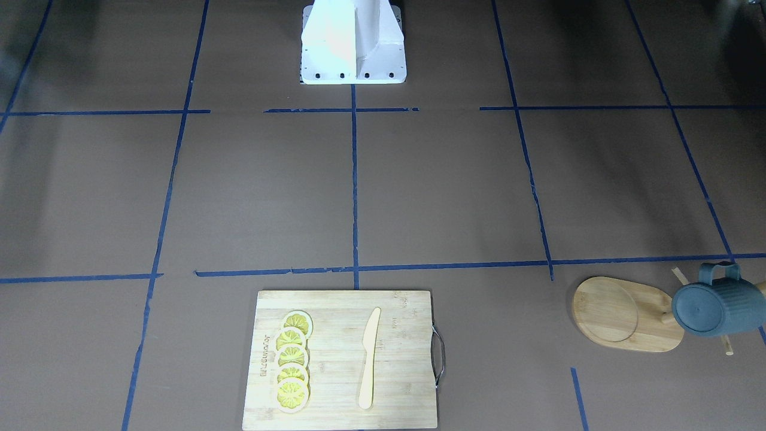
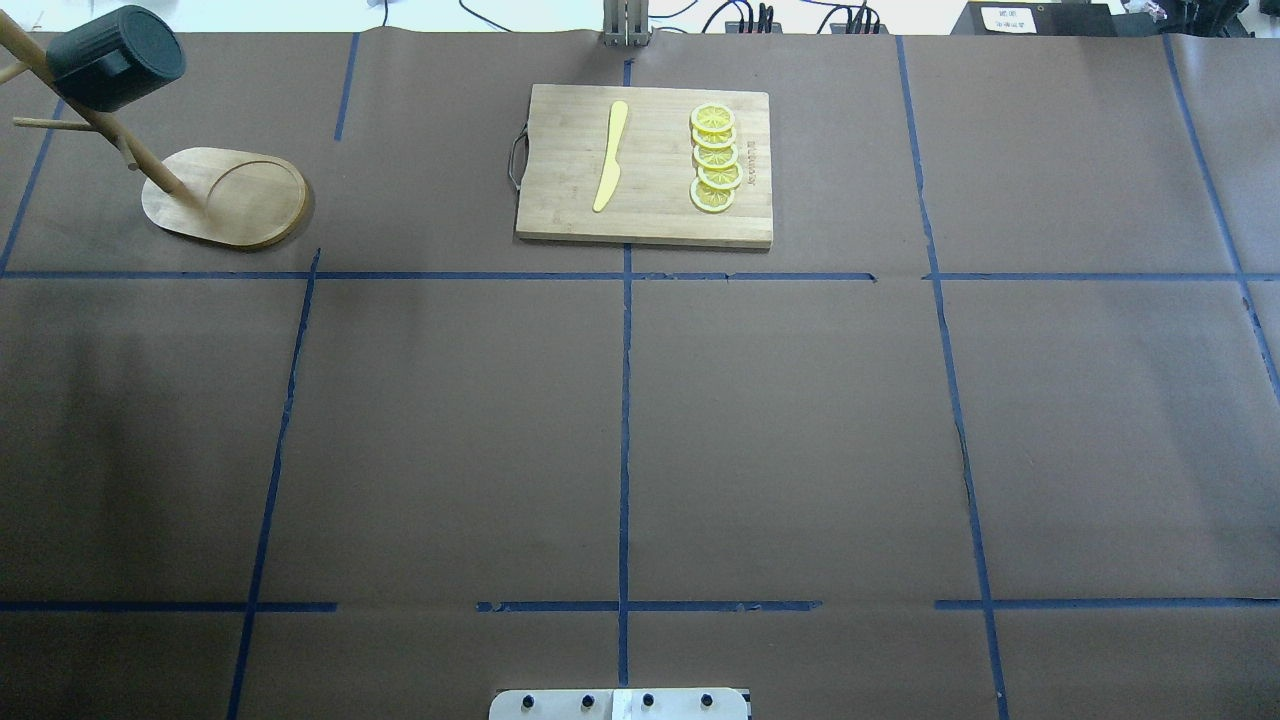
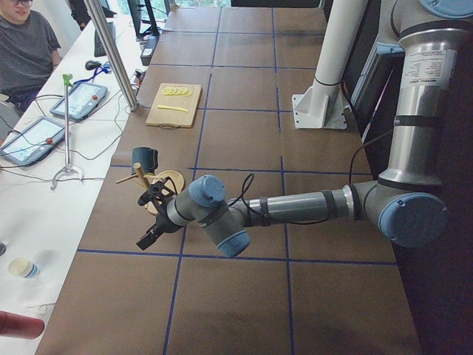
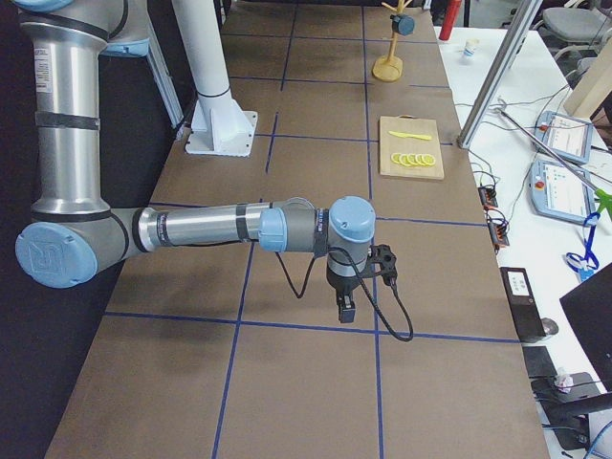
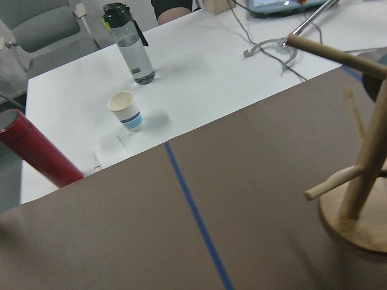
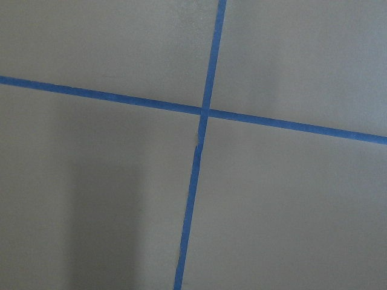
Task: Hang cup on storage rack
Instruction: 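Release the mug and pull the left gripper away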
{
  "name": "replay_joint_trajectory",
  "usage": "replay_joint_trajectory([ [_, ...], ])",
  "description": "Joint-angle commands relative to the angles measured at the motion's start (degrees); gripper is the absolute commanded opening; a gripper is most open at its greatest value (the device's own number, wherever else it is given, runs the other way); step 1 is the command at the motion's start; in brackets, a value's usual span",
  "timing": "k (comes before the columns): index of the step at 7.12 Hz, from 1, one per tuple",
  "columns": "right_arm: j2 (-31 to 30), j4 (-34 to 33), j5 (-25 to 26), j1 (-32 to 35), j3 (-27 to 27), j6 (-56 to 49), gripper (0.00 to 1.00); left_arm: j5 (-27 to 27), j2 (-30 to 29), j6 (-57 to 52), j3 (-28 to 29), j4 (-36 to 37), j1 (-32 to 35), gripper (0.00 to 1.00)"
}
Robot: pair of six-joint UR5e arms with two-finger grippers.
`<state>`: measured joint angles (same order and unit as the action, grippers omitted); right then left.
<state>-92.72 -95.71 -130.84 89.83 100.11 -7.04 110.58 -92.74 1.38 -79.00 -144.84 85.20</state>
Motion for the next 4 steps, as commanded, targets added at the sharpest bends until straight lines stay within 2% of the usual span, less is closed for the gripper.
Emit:
replay_joint_trajectory([
  [1, 0.0, 0.0, 0.0, 0.0, 0.0, 0.1, 1.00, -10.9, 0.1, -14.0, -6.0, 20.8, 0.1, 1.00],
  [2, 0.0, 0.0, 0.0, 0.0, 0.0, 0.1, 1.00, -10.0, -0.1, -14.0, -10.3, 36.7, 0.1, 1.00],
  [3, 0.0, 0.0, 0.0, 0.0, 0.0, 0.1, 1.00, -5.9, 0.2, -11.1, -14.0, 48.0, 0.4, 1.00],
  [4, 0.0, 0.0, 0.0, 0.0, 0.0, 0.1, 1.00, 6.0, 0.8, -5.0, -14.0, 53.7, 2.2, 1.00],
])
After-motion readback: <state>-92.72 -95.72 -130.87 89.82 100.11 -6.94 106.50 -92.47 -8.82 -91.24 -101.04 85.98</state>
